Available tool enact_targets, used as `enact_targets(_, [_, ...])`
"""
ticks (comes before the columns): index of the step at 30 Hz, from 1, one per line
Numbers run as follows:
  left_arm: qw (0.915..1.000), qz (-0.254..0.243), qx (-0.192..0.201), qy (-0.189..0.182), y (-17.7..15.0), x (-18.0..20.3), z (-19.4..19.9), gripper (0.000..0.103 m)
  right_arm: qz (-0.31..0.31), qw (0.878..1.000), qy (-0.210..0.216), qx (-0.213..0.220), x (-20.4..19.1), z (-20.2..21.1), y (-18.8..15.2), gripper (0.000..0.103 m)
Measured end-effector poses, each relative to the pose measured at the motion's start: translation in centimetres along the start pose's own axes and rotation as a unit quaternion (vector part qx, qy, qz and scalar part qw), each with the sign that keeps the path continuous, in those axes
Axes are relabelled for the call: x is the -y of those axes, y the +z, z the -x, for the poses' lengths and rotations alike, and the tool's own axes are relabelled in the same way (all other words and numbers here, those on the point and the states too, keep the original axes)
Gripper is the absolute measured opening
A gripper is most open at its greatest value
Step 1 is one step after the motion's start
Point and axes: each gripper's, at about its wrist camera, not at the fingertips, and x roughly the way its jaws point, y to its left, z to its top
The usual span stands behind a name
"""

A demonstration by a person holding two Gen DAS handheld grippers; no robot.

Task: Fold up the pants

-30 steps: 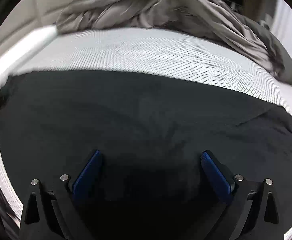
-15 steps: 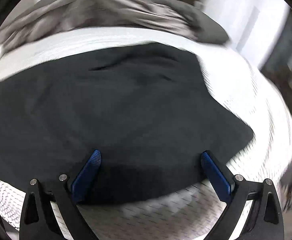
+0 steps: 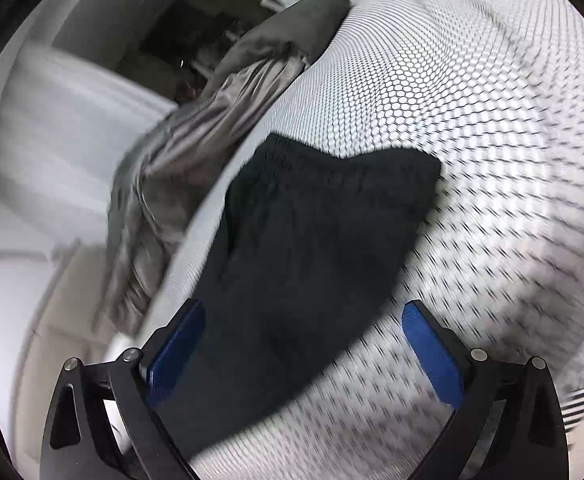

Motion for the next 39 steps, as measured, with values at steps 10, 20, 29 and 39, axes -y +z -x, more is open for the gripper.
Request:
enact_targets(10, [0.9984,0.053,0.016,0.007,-0.6,-4.1,2.9,0.102,0.134,0.980,-0.119,0.088,-7.5,-3.1,1.0,0.019])
enact_targets(20, [0.9750,0.217,0.033,0.038,-2.6,-16.2,6.2,0.102,0.425,0.886,0.135,-0.128,-29.4,-8.6,-17.3,0.055])
enact_targets(29, [0.9670,0.249,0.053,-0.020,-2.7,-18.7,7.1,0.102,0.529,0.829,0.122,-0.133,-29.1,-6.3,-21.4,0.084])
enact_targets(39, [0.9736,0.214,0.020,-0.076,-0.3,-13.3,4.4,0.095,0.495,0.842,-0.151,-0.154,-18.5,-11.3,-16.1,0.088])
